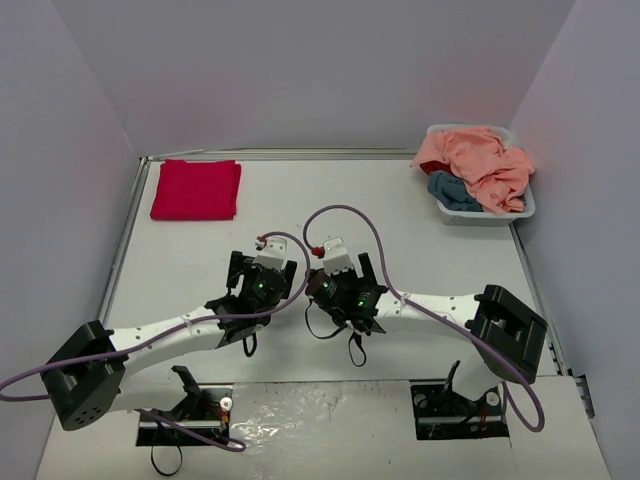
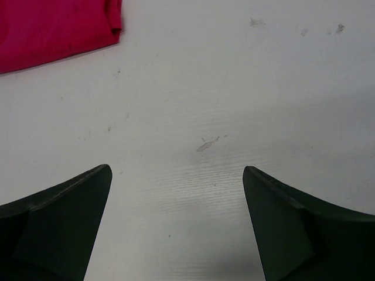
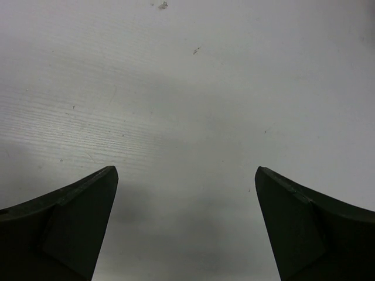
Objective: Fold and stack the t-shirts
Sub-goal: Grab crumpled tshirt from bin with the right arm
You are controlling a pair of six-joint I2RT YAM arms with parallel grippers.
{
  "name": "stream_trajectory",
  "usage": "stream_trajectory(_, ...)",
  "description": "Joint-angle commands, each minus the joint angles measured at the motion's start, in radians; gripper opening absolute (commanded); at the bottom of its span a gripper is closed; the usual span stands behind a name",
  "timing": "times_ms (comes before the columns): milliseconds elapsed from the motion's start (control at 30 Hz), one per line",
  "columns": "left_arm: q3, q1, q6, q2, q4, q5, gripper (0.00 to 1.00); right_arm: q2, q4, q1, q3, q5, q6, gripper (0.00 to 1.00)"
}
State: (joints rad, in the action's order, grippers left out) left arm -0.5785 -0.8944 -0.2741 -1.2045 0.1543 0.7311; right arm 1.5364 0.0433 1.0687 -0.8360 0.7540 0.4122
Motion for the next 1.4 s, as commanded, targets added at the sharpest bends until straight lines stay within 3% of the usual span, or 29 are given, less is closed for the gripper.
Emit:
stream_trajectory(0,-0.044,0.008,-0.013,0.005,-0.012,0.024,0.94,-0.010,-0.008,0.019,-0.014,0.085,0.025,1.00)
stream_trajectory(433,-0.049,0.008,-0.011,-0.001,-0.018,0.024,0.94,-0.039,-0.077,0.004,-0.113,0.240,-0.013,1.00)
stream_trajectory(733,-0.041,0.008,-0.004,0.010,-0.012,0.027,0.94,-0.044,-0.072,-0.228,-0.412,0.165,-0.220,1.00)
stream_trajectory(900,-0.032,0.008,-0.004,0.033,-0.001,0.016,0.94,-0.016,-0.066,-0.418,-0.560,0.035,-0.299,1.00)
stream_trajectory(1100,-0.032,0.008,-0.005,0.023,-0.001,0.017,0.94,0.028,-0.068,-0.608,-0.652,-0.076,-0.260,1.00)
stream_trajectory(1367,-0.030,0.008,-0.004,0.031,0.008,0.005,0.94,0.198,-0.125,-0.805,-0.797,-0.097,-0.199,1.00)
